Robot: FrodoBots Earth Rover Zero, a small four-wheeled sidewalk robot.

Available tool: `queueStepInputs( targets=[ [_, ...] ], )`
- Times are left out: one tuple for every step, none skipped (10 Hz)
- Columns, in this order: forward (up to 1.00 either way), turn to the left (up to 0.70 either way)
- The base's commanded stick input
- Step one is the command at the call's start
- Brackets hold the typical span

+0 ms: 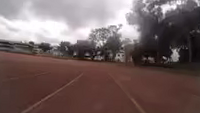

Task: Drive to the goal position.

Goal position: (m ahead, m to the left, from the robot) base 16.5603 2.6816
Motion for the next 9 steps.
queueStepInputs(
  targets=[
    [0.70,0.00],
    [0.70,0.00],
    [0.70,0.00],
    [0.70,0.00],
    [0.70,0.00],
    [0.70,0.00],
    [0.70,0.00],
    [0.70,0.00],
    [0.70,0.00]
  ],
)
